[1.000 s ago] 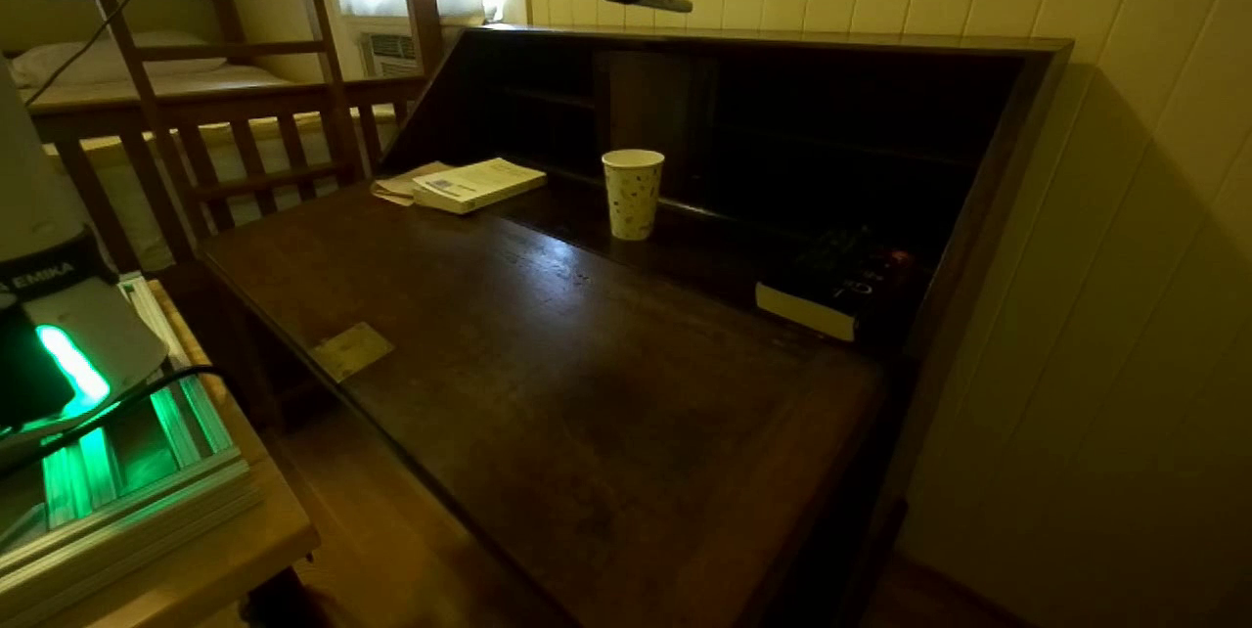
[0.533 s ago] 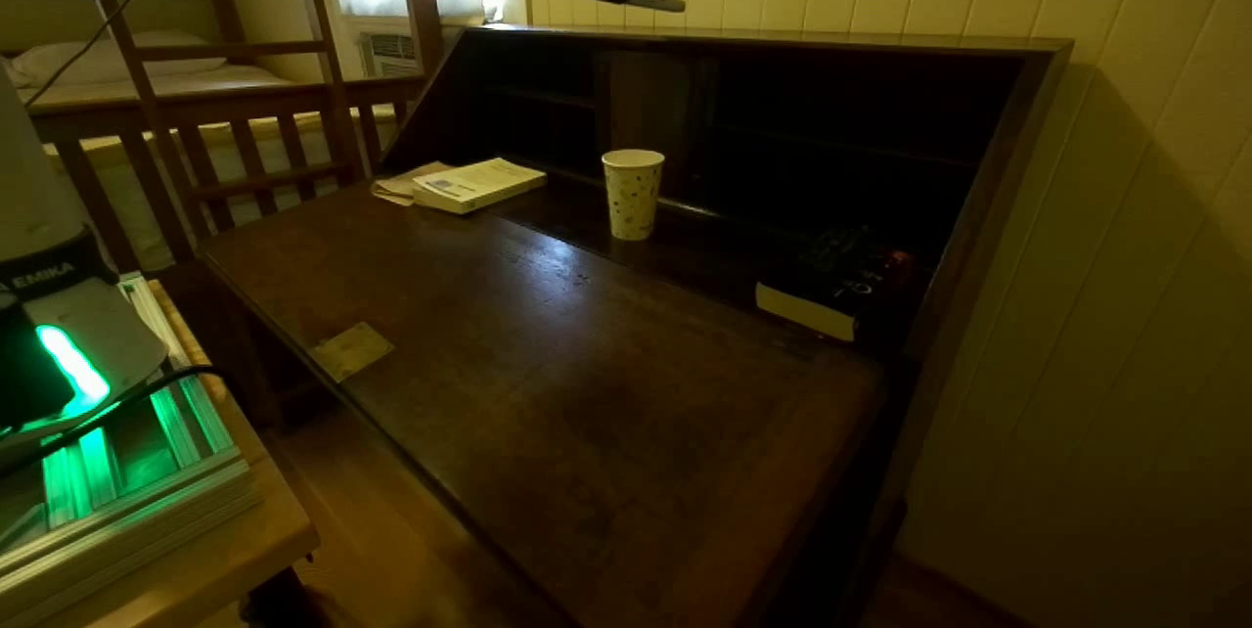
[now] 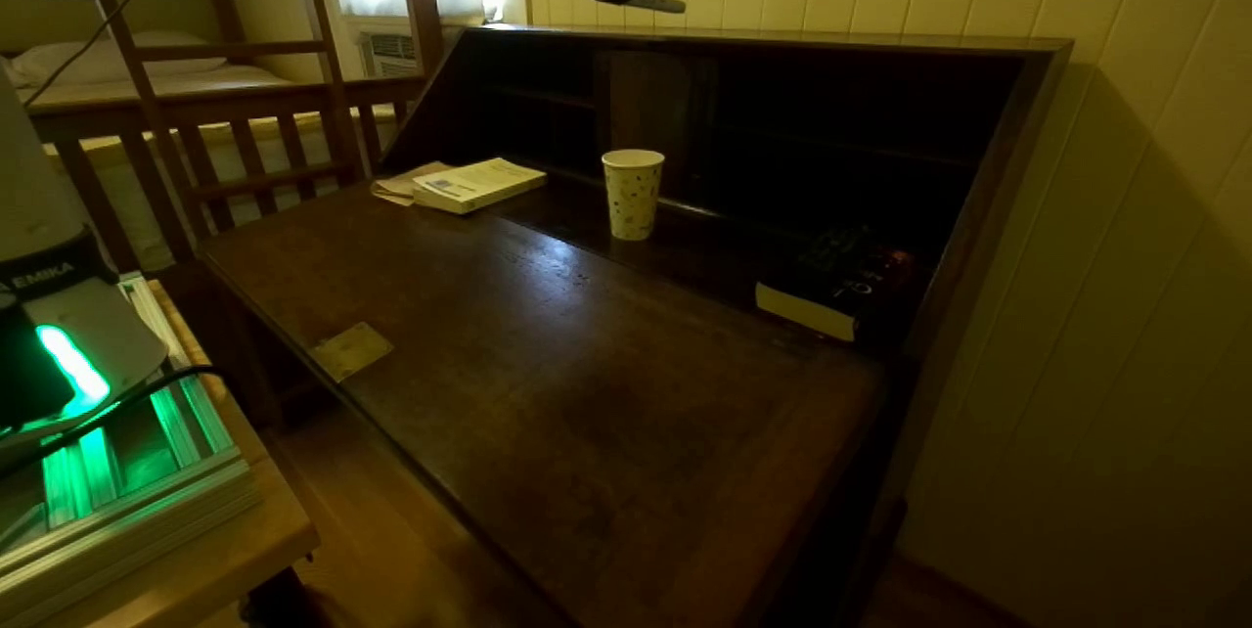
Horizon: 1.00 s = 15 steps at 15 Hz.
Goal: Pick up the marker and put it on the paper cup
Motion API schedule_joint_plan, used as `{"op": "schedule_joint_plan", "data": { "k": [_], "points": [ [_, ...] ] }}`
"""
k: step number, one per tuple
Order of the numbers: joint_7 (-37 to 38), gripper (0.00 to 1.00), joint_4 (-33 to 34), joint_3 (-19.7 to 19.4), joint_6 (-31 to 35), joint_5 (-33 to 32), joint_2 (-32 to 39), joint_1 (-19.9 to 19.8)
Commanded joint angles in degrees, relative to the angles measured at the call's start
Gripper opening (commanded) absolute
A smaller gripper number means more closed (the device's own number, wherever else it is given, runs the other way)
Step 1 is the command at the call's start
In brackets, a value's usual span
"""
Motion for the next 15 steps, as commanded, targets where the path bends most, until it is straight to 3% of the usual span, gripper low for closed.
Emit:
{"op": "schedule_joint_plan", "data": {
  "k": [1, 6, 12, 15],
  "points": [
    [1.5, 0.06, -2.2, 2.2, -1.0, -1.1, -1.6, -1.2],
    [7.0, 0.06, -4.5, 3.5, -2.6, -3.7, -1.8, -1.0],
    [21.5, 0.06, -7.0, 3.1, -3.5, -10.0, -1.7, -2.2],
    [22.1, 0.06, -7.9, 3.1, -2.8, -10.5, -0.8, -3.0]
  ]
}}
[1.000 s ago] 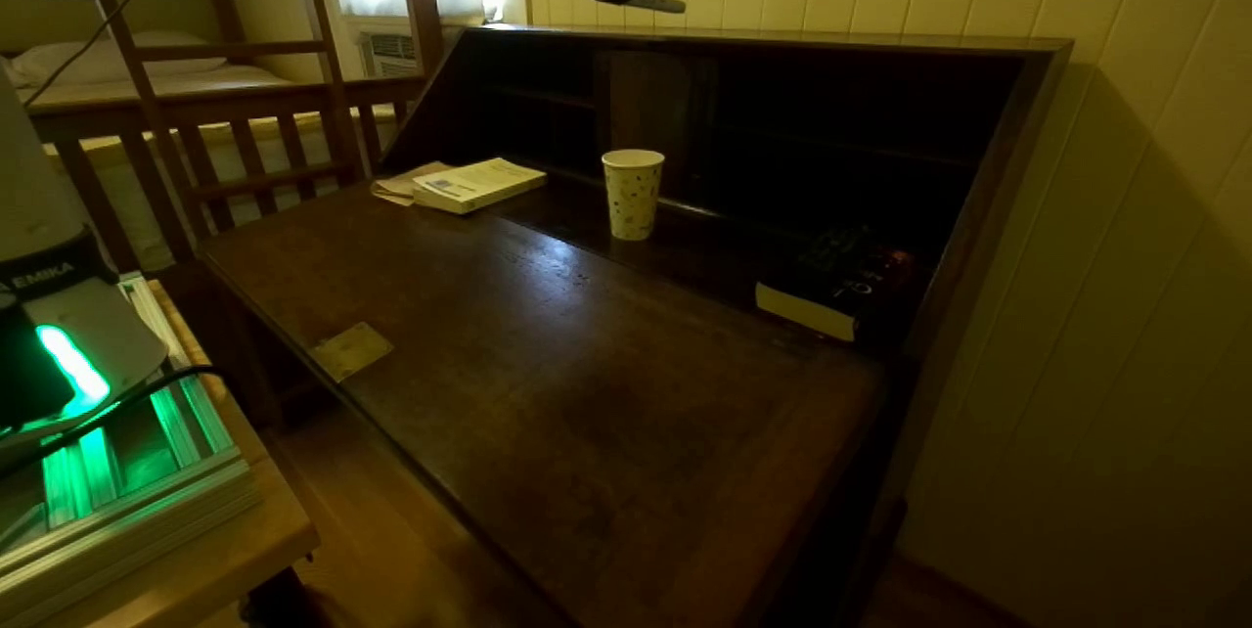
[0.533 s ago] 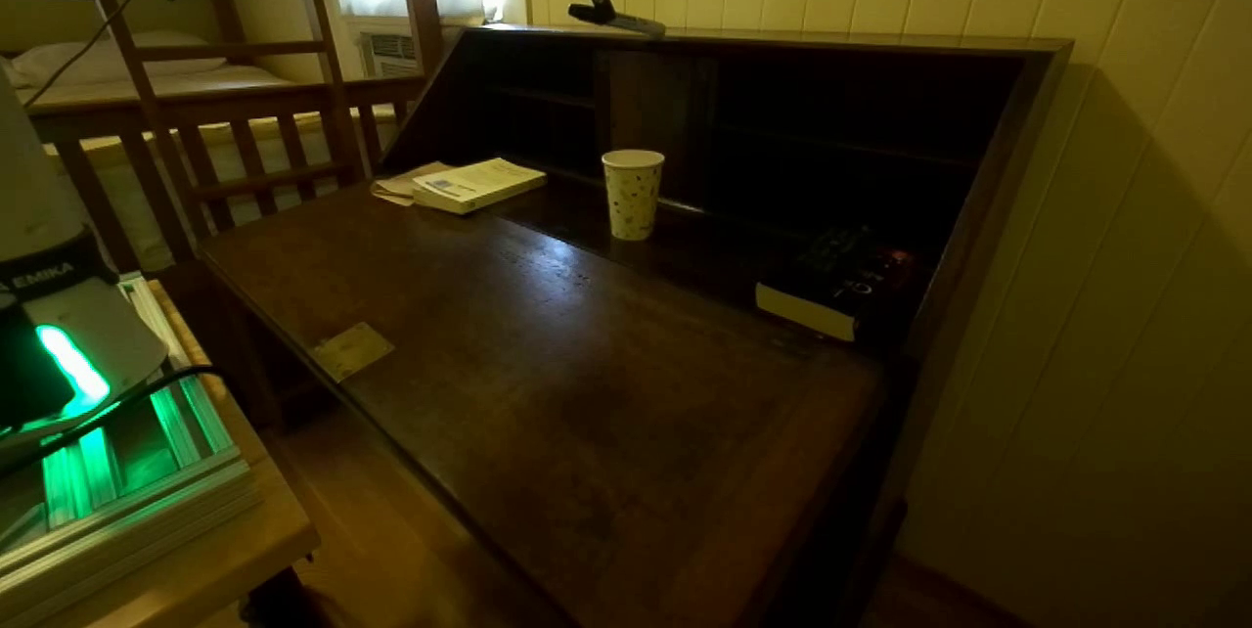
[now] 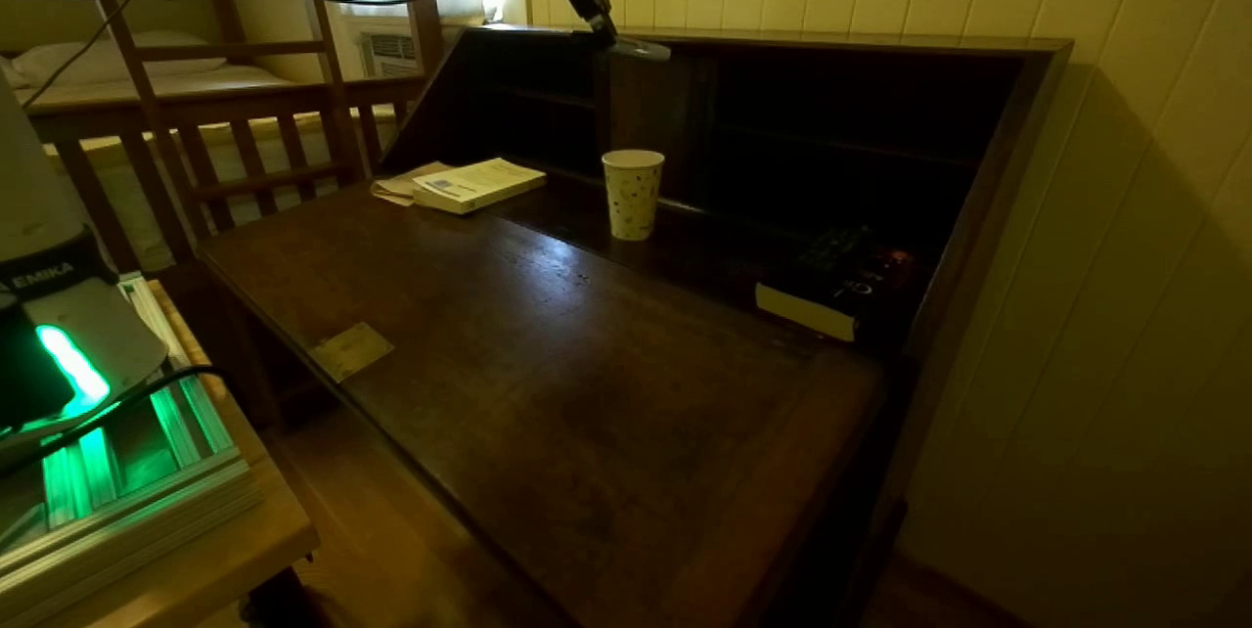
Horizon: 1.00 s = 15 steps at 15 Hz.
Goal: Pick up the marker and put it on the paper cup
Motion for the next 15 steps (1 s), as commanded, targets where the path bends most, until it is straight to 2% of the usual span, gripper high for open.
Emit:
{"op": "schedule_joint_plan", "data": {
  "k": [1, 9, 15],
  "points": [
    [2.2, 0.06, -1.9, 0.4, 0.1, -1.6, -0.2, -1.2],
    [1.1, 0.06, -2.8, 0.0, -1.3, -1.1, 3.1, -1.8],
    [2.0, 0.06, -0.5, -0.9, -6.2, -1.8, 7.4, -1.1]
  ]
}}
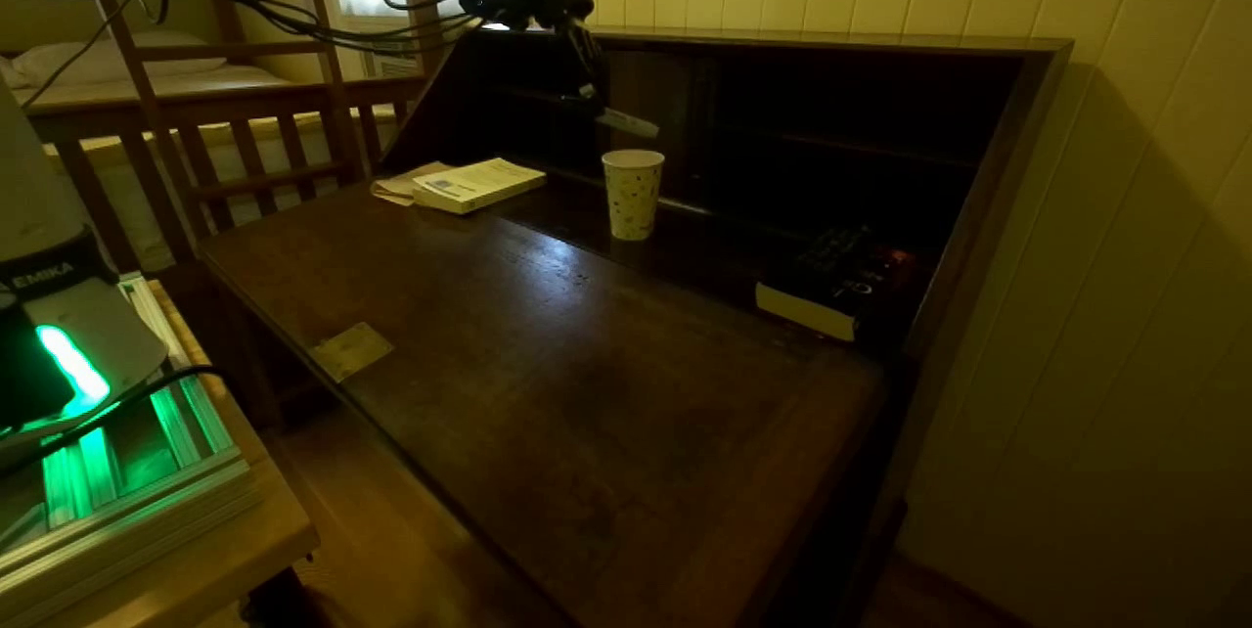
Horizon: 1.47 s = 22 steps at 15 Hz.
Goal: Pick up the marker and put it on the paper cup
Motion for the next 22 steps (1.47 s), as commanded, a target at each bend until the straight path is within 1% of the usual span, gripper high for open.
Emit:
{"op": "schedule_joint_plan", "data": {
  "k": [1, 9, 13, 22],
  "points": [
    [1.7, 0.06, 2.2, -0.4, -2.8, -1.6, 2.5, 0.4],
    [2.8, 0.06, 5.0, -1.7, -1.6, -4.9, 5.6, 0.4],
    [2.5, 0.06, 6.6, -1.7, -2.2, -6.0, 7.2, 0.9],
    [2.3, 0.06, 7.7, -1.8, -3.5, -6.2, 9.1, 2.0]
  ]
}}
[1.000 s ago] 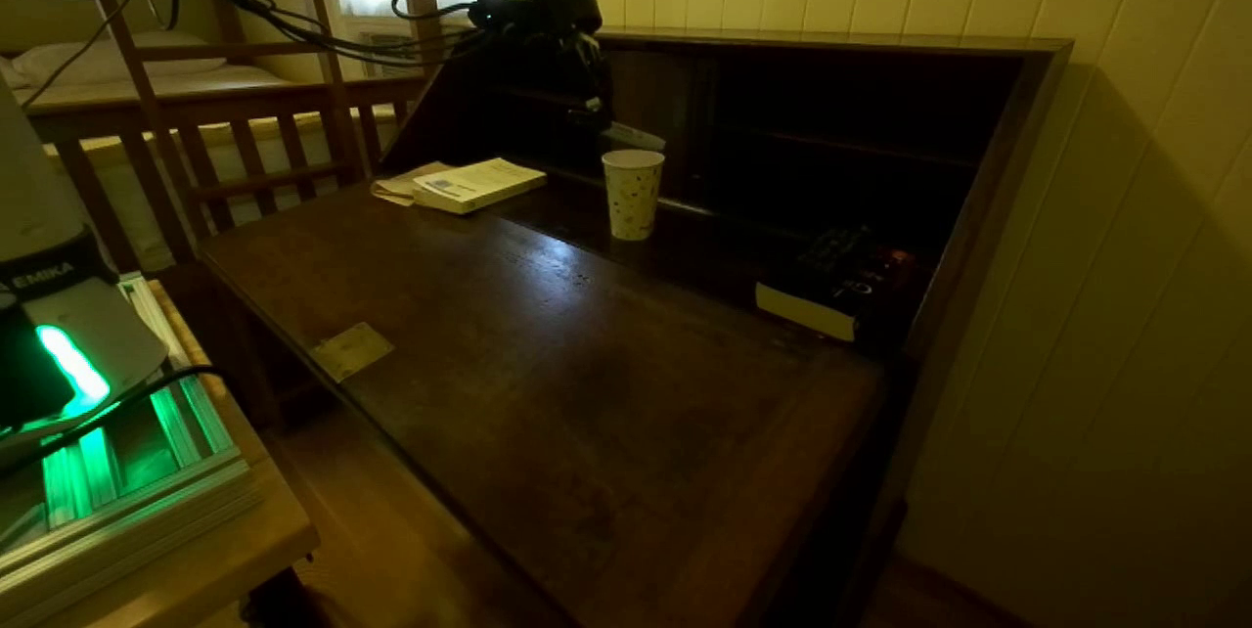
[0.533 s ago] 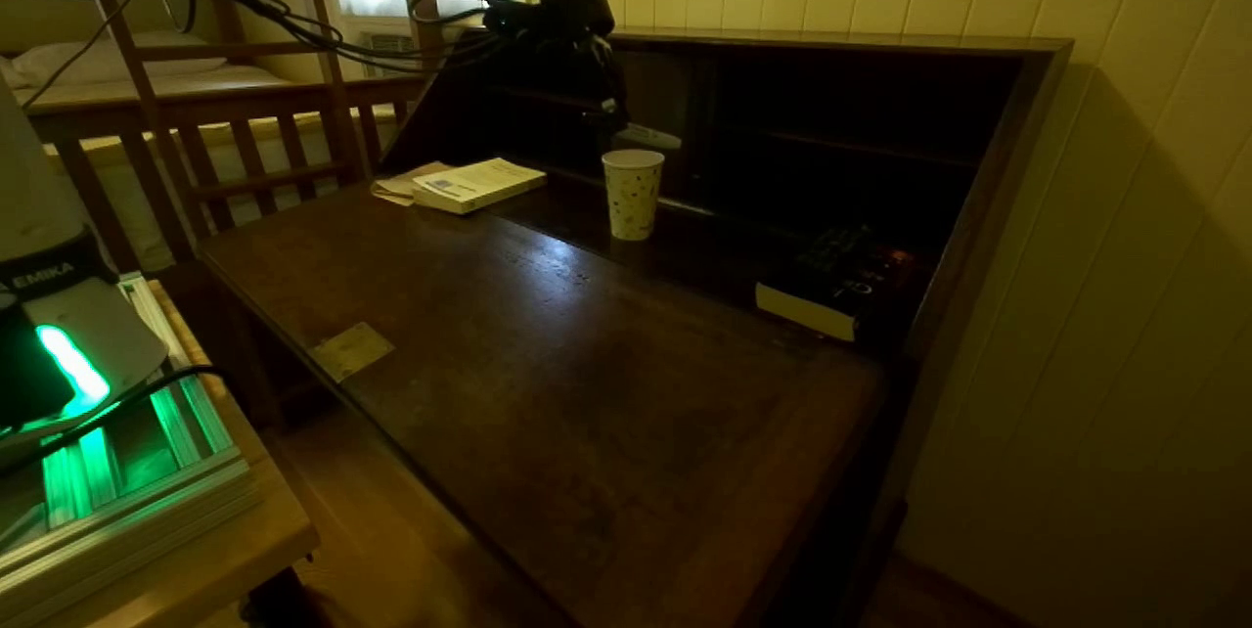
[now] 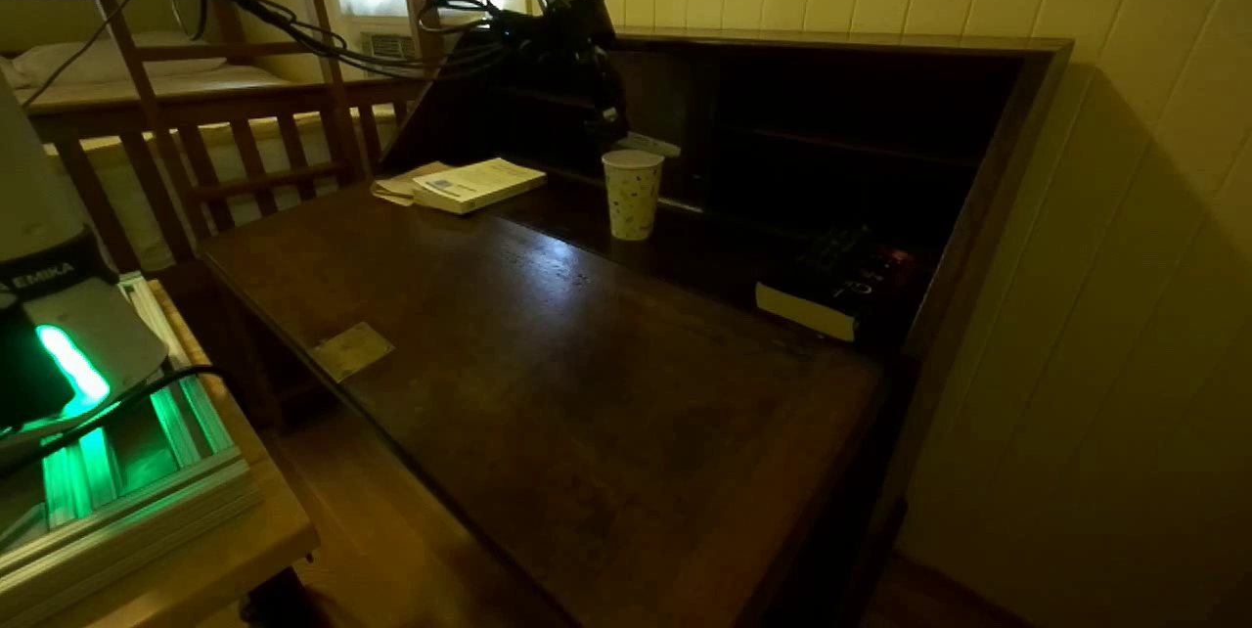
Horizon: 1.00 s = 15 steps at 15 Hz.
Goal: Pick up the marker and put it on the paper cup
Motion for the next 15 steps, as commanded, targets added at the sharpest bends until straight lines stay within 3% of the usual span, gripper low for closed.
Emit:
{"op": "schedule_joint_plan", "data": {
  "k": [1, 15],
  "points": [
    [1.1, 0.06, 1.5, -0.6, -1.8, -1.7, 1.0, 1.1],
    [1.2, 0.06, 1.6, -0.4, -3.2, -2.7, 1.3, 1.3]
  ]
}}
